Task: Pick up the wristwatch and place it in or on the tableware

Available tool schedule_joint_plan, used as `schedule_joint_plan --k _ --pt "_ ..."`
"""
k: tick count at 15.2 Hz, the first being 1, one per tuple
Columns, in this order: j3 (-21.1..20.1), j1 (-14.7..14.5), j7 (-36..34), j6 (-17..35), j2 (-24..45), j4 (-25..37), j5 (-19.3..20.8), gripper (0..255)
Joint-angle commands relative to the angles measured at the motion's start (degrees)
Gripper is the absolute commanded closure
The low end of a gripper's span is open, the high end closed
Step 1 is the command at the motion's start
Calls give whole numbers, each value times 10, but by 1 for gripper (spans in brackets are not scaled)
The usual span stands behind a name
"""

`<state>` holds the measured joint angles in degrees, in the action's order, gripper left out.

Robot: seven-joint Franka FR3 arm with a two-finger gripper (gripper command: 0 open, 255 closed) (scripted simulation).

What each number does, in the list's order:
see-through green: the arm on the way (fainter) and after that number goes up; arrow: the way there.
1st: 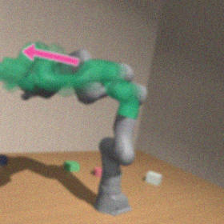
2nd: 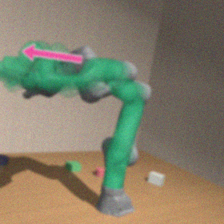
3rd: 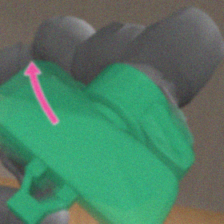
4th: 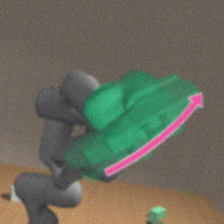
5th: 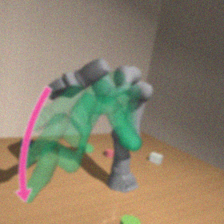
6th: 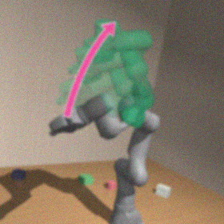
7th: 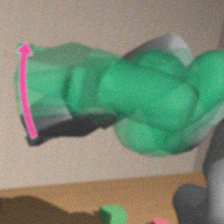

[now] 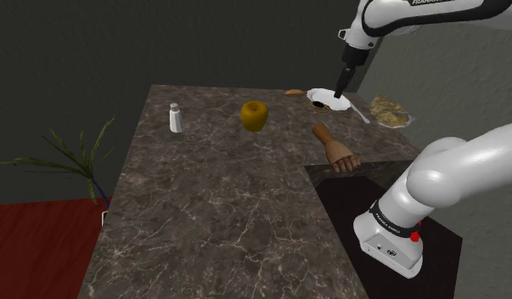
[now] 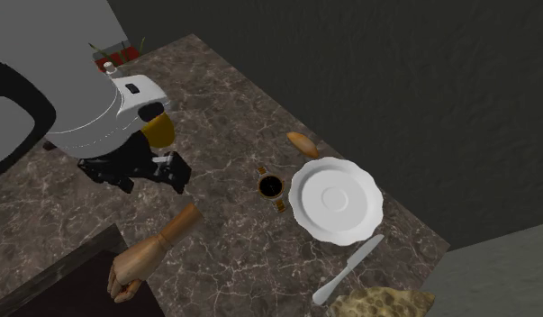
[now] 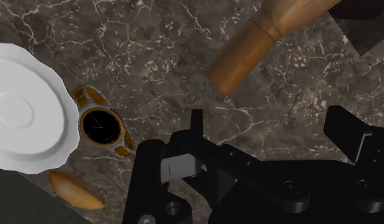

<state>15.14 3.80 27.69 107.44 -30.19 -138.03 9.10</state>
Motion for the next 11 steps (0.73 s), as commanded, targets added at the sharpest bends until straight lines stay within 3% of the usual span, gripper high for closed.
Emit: schedule_joint_plan --k 1,6,11 --pt "22 1 33 27 29 6 5 0" --pt "77 -1 120 92 124 41 -4 0" --pt "122 -3 220 145 234 98 -47 0"
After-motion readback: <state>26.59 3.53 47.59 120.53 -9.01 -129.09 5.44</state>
